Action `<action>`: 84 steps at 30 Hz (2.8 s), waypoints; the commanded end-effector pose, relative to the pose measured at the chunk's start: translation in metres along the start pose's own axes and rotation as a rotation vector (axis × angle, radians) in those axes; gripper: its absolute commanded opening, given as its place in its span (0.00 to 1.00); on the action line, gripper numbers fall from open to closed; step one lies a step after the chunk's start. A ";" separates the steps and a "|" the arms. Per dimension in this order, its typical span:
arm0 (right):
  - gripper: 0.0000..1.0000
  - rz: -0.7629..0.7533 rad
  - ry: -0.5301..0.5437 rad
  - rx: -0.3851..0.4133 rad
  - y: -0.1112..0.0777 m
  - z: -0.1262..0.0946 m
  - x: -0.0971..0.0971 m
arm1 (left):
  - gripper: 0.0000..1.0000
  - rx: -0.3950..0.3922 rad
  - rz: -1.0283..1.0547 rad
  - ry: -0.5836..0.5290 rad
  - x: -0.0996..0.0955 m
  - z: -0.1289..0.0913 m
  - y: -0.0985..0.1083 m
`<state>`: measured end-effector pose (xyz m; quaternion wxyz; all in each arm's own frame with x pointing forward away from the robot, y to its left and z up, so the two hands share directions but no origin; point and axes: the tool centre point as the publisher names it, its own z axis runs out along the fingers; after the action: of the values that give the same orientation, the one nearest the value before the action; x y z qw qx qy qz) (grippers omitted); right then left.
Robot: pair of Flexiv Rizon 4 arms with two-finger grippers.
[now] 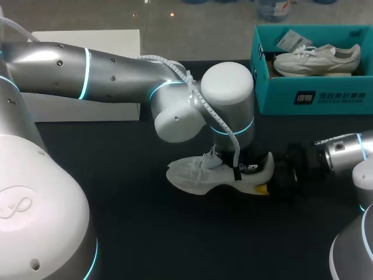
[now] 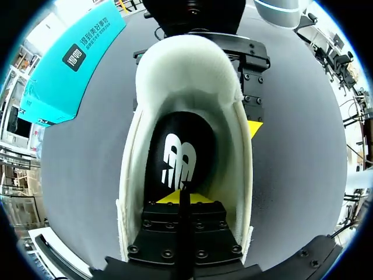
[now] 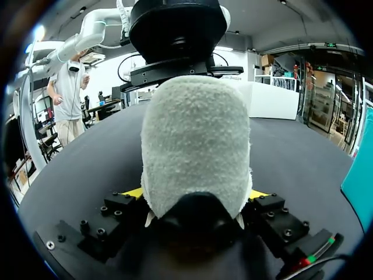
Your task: Take the shoe out of the shoebox, open the shoe tongue, remove and reinsert the insole, then place the shoe into the shoebox
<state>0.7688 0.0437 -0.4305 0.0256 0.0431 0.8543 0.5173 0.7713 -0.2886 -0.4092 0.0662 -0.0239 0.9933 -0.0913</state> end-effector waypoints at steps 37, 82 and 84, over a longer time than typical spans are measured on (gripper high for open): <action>0.00 -0.002 0.003 0.002 -0.001 0.002 0.003 | 0.00 0.284 0.063 0.494 0.005 -0.074 -0.005; 0.00 -0.002 0.003 0.002 -0.001 0.002 0.003 | 0.49 0.274 0.025 0.387 0.016 -0.050 -0.019; 0.00 -0.002 0.003 0.002 -0.001 0.002 0.003 | 0.52 0.280 0.028 0.387 0.017 -0.052 -0.020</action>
<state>0.7673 0.0447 -0.4303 0.0244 0.0414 0.8542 0.5178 0.7482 -0.3005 -0.3569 -0.1206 0.0161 0.9659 -0.2286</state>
